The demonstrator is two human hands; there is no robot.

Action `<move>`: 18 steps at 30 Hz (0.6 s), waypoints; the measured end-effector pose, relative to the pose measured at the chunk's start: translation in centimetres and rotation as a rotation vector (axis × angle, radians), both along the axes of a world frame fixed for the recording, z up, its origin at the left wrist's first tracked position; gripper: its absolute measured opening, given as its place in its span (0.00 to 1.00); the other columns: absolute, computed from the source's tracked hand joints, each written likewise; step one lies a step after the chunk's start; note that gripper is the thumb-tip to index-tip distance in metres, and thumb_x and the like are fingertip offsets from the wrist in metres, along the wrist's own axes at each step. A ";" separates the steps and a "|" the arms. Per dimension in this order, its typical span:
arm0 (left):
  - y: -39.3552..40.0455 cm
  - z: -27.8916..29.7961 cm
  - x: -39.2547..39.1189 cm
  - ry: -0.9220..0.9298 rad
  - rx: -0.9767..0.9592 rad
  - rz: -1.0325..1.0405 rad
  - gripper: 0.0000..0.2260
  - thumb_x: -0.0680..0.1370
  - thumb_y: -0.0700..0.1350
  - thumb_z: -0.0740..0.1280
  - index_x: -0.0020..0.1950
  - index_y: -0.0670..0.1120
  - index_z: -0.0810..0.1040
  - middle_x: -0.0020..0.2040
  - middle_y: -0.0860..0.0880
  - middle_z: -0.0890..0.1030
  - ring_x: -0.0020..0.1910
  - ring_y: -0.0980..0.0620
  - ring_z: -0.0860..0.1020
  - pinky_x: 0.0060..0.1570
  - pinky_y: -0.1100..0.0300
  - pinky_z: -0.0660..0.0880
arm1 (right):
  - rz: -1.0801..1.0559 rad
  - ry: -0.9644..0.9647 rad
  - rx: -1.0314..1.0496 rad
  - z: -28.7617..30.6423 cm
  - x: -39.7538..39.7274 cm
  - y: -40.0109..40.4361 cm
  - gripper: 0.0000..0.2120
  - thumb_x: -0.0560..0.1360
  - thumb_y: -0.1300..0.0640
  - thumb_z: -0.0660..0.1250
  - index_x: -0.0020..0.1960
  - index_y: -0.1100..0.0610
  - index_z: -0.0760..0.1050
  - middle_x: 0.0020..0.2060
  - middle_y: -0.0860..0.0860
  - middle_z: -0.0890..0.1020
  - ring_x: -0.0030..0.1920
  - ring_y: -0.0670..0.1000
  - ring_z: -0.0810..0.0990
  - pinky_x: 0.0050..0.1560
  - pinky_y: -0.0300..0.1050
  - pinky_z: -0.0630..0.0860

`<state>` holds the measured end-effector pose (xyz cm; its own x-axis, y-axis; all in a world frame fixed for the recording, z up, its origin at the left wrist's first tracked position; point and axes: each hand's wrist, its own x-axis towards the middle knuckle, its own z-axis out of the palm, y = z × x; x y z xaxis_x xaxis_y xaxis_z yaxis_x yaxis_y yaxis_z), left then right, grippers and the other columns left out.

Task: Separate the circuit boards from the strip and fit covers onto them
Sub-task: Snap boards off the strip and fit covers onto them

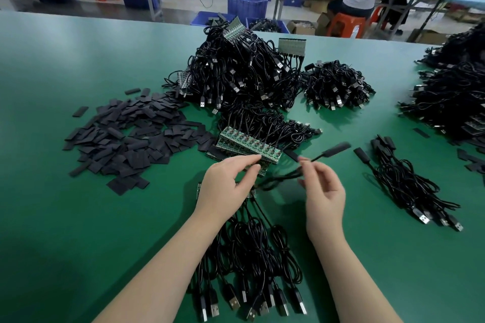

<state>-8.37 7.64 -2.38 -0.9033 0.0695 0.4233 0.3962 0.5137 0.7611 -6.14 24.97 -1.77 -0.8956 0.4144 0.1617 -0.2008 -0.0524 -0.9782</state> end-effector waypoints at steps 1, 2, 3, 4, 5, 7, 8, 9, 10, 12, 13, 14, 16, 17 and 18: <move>-0.1 0.0 0.0 -0.017 0.009 0.013 0.11 0.80 0.50 0.65 0.61 0.55 0.81 0.56 0.61 0.81 0.55 0.68 0.76 0.53 0.72 0.72 | -0.046 0.013 -0.065 0.6 -0.1 0.6 0.05 0.80 0.60 0.66 0.47 0.55 0.80 0.46 0.49 0.86 0.48 0.49 0.83 0.54 0.44 0.79; -0.1 -0.1 0.0 -0.031 0.009 0.018 0.11 0.81 0.50 0.65 0.61 0.55 0.81 0.56 0.61 0.81 0.52 0.66 0.77 0.50 0.71 0.73 | -0.083 0.034 -0.163 1.3 -0.2 1.3 0.06 0.81 0.60 0.64 0.47 0.55 0.77 0.45 0.50 0.86 0.48 0.50 0.84 0.55 0.45 0.79; -0.1 -0.1 0.0 -0.041 0.004 0.018 0.11 0.81 0.50 0.64 0.61 0.56 0.81 0.55 0.62 0.81 0.51 0.63 0.78 0.48 0.69 0.74 | -0.116 0.054 -0.256 2.1 -0.3 2.3 0.07 0.82 0.60 0.62 0.46 0.55 0.75 0.43 0.50 0.86 0.46 0.51 0.84 0.52 0.45 0.80; 0.0 -0.1 0.1 -0.046 -0.001 0.014 0.10 0.81 0.50 0.65 0.60 0.56 0.82 0.54 0.62 0.81 0.50 0.62 0.78 0.48 0.68 0.75 | -0.156 0.064 -0.287 2.8 -0.4 3.3 0.07 0.82 0.59 0.61 0.46 0.54 0.74 0.39 0.49 0.85 0.41 0.50 0.84 0.49 0.43 0.81; 0.0 -0.2 0.1 -0.048 -0.002 0.010 0.10 0.81 0.50 0.65 0.60 0.56 0.82 0.52 0.63 0.81 0.51 0.63 0.77 0.47 0.67 0.75 | -0.203 0.056 -0.219 3.4 -0.5 4.4 0.06 0.82 0.58 0.61 0.46 0.54 0.74 0.36 0.48 0.84 0.37 0.48 0.83 0.44 0.41 0.80; 0.0 -0.2 0.0 -0.052 -0.004 0.005 0.10 0.81 0.50 0.65 0.59 0.56 0.82 0.50 0.65 0.80 0.53 0.66 0.77 0.47 0.69 0.74 | -0.297 -0.045 0.151 4.0 -1.1 6.7 0.06 0.81 0.53 0.63 0.48 0.53 0.75 0.35 0.47 0.82 0.32 0.43 0.79 0.36 0.40 0.76; 0.0 -0.2 -0.1 -0.053 -0.005 0.006 0.10 0.80 0.50 0.65 0.59 0.57 0.82 0.50 0.67 0.79 0.53 0.67 0.76 0.48 0.71 0.73 | -0.332 -0.114 0.371 4.0 -1.6 7.7 0.07 0.81 0.50 0.63 0.49 0.53 0.76 0.37 0.48 0.83 0.33 0.43 0.79 0.36 0.41 0.74; -0.1 -0.3 -0.2 -0.053 -0.007 0.007 0.10 0.80 0.50 0.65 0.59 0.57 0.82 0.50 0.68 0.79 0.53 0.68 0.76 0.48 0.74 0.72 | -0.352 -0.184 0.572 3.9 -2.2 8.8 0.09 0.81 0.48 0.63 0.52 0.53 0.77 0.40 0.50 0.83 0.37 0.46 0.80 0.37 0.44 0.73; -0.1 -0.3 -0.2 -0.055 -0.009 0.005 0.10 0.80 0.50 0.65 0.58 0.57 0.82 0.49 0.68 0.79 0.54 0.69 0.76 0.47 0.76 0.71 | -0.342 -0.261 0.738 3.8 -2.7 9.6 0.11 0.81 0.47 0.62 0.55 0.53 0.77 0.43 0.52 0.83 0.42 0.51 0.81 0.41 0.46 0.74; 0.0 -0.4 -0.3 -0.067 -0.005 -0.003 0.10 0.80 0.50 0.65 0.58 0.57 0.82 0.50 0.66 0.79 0.54 0.70 0.75 0.47 0.77 0.70 | -0.258 -0.476 1.081 3.3 -3.6 10.6 0.17 0.81 0.46 0.62 0.64 0.55 0.75 0.53 0.56 0.82 0.52 0.60 0.80 0.49 0.52 0.76; 0.0 -0.4 -0.3 -0.075 0.000 -0.008 0.10 0.80 0.50 0.65 0.58 0.57 0.82 0.50 0.66 0.80 0.53 0.70 0.76 0.47 0.77 0.71 | -0.225 -0.571 1.275 2.8 -3.8 10.9 0.19 0.81 0.46 0.62 0.66 0.55 0.73 0.56 0.57 0.81 0.55 0.61 0.78 0.51 0.53 0.75; 0.0 -0.4 -0.3 -0.079 0.004 -0.011 0.10 0.80 0.50 0.65 0.58 0.57 0.82 0.50 0.66 0.80 0.54 0.70 0.76 0.48 0.77 0.71 | -0.213 -0.640 1.426 2.5 -3.9 11.0 0.19 0.80 0.46 0.63 0.67 0.55 0.73 0.57 0.58 0.80 0.58 0.62 0.77 0.52 0.53 0.74; -0.1 -0.5 -0.3 -0.075 0.008 -0.011 0.10 0.80 0.50 0.65 0.58 0.56 0.83 0.50 0.69 0.79 0.55 0.71 0.75 0.50 0.78 0.70 | -0.239 -0.717 1.532 2.0 -3.7 11.3 0.18 0.80 0.47 0.63 0.65 0.55 0.74 0.58 0.57 0.78 0.60 0.61 0.74 0.52 0.52 0.71; -0.1 -0.5 -0.3 -0.072 0.009 -0.012 0.10 0.80 0.50 0.65 0.58 0.56 0.83 0.50 0.70 0.78 0.55 0.71 0.75 0.51 0.78 0.69 | -0.252 -0.743 1.525 1.8 -3.6 11.4 0.17 0.80 0.47 0.63 0.64 0.55 0.74 0.58 0.57 0.78 0.60 0.61 0.74 0.52 0.52 0.70; -0.1 -0.5 -0.3 -0.073 0.010 -0.012 0.10 0.80 0.50 0.65 0.58 0.55 0.83 0.50 0.70 0.78 0.55 0.71 0.75 0.51 0.78 0.69 | -0.256 -0.766 1.517 1.8 -3.6 11.5 0.17 0.80 0.47 0.62 0.64 0.55 0.74 0.58 0.57 0.78 0.61 0.61 0.73 0.51 0.51 0.69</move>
<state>-8.72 7.57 -2.92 -0.9307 0.0768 0.3575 0.3460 0.5012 0.7931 -9.73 36.52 0.05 -0.8901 0.4413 0.1141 0.4453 0.8953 0.0111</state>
